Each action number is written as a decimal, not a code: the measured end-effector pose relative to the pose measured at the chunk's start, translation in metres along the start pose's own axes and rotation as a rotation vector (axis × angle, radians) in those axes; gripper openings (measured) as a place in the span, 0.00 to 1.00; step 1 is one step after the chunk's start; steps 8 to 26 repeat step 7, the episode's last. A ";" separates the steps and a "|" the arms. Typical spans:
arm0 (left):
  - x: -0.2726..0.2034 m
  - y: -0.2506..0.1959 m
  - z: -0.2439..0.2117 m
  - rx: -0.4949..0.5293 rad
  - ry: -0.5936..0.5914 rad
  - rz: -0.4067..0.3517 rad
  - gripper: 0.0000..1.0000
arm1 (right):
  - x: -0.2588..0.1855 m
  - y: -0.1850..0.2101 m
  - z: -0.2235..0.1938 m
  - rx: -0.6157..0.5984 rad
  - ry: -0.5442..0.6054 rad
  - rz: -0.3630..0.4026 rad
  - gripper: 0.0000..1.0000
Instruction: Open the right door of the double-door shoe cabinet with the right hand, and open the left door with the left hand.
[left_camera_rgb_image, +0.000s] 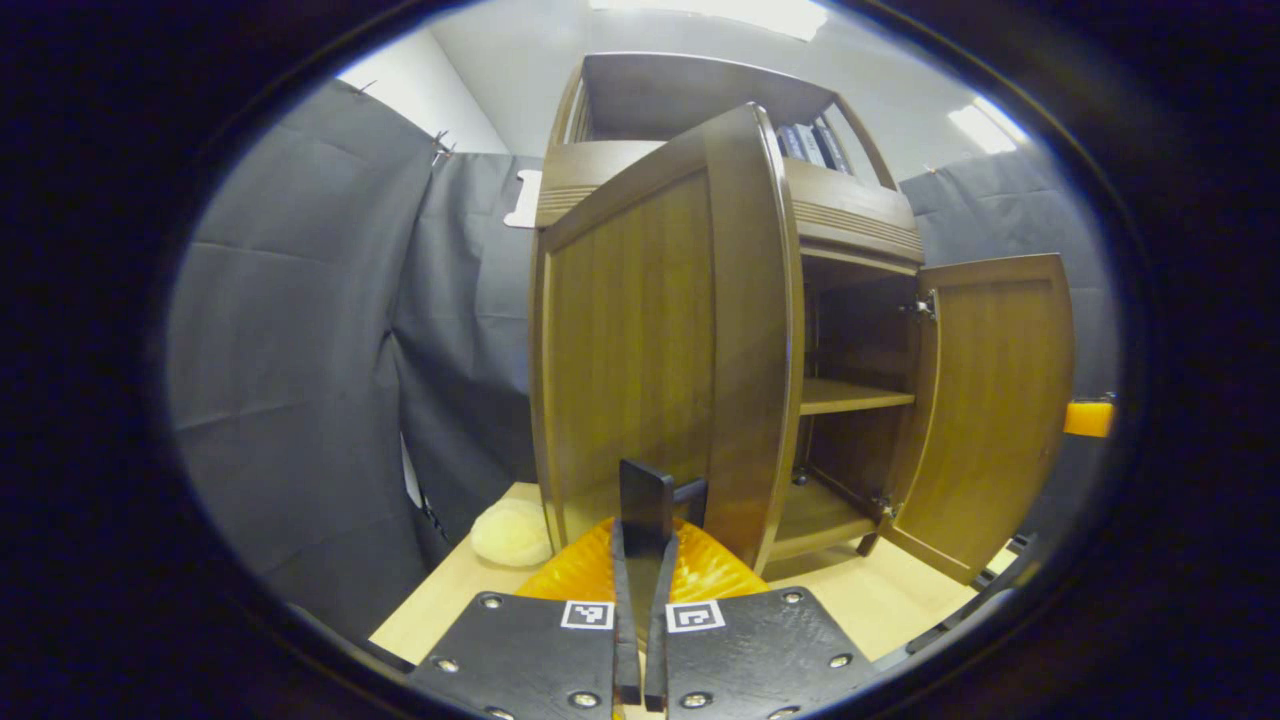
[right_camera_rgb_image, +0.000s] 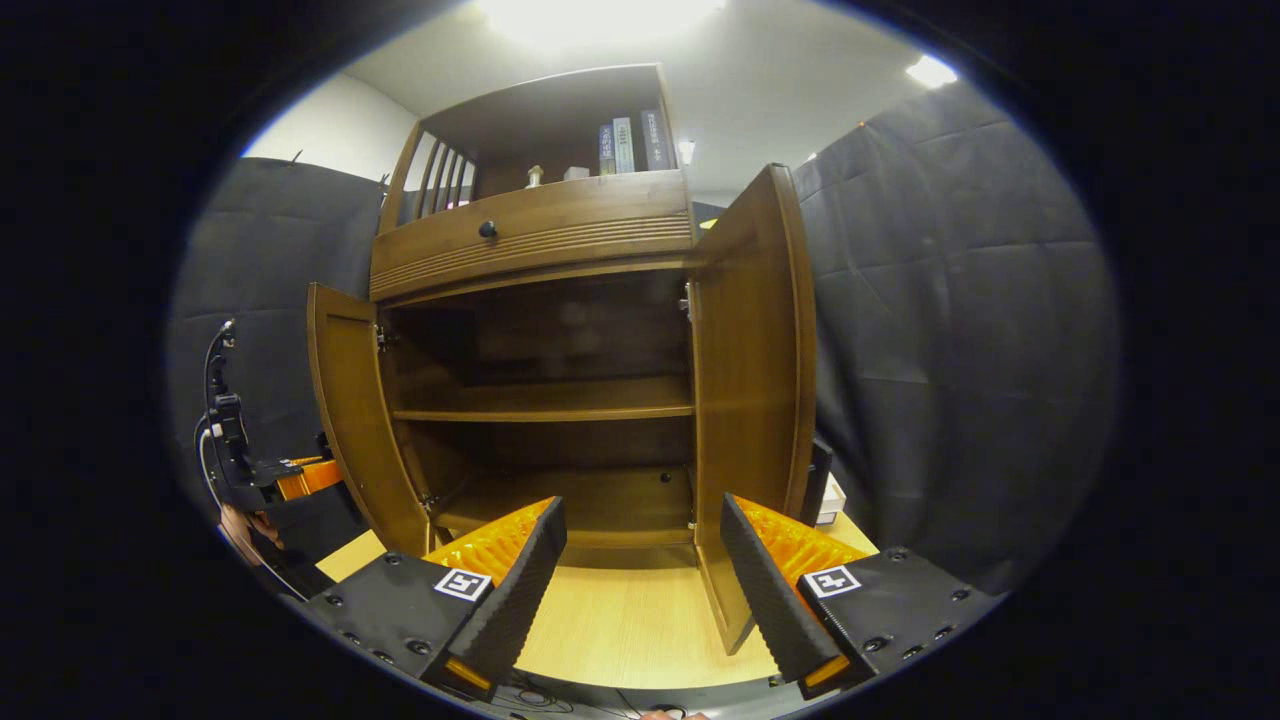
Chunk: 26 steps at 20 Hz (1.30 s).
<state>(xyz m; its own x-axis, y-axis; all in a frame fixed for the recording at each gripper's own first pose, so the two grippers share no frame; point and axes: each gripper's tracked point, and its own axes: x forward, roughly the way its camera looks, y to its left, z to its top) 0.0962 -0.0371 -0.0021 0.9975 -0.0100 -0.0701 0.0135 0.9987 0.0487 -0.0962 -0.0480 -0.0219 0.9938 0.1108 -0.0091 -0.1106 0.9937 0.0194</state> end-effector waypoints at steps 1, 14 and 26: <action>-0.001 0.005 -0.001 0.004 0.001 0.007 0.04 | 0.002 0.003 -0.002 -0.002 0.002 0.007 0.98; -0.015 0.037 0.000 0.018 -0.014 0.028 0.04 | 0.016 0.016 -0.005 0.006 0.017 0.028 0.98; -0.015 0.037 0.000 0.018 -0.014 0.028 0.04 | 0.016 0.016 -0.005 0.006 0.017 0.028 0.98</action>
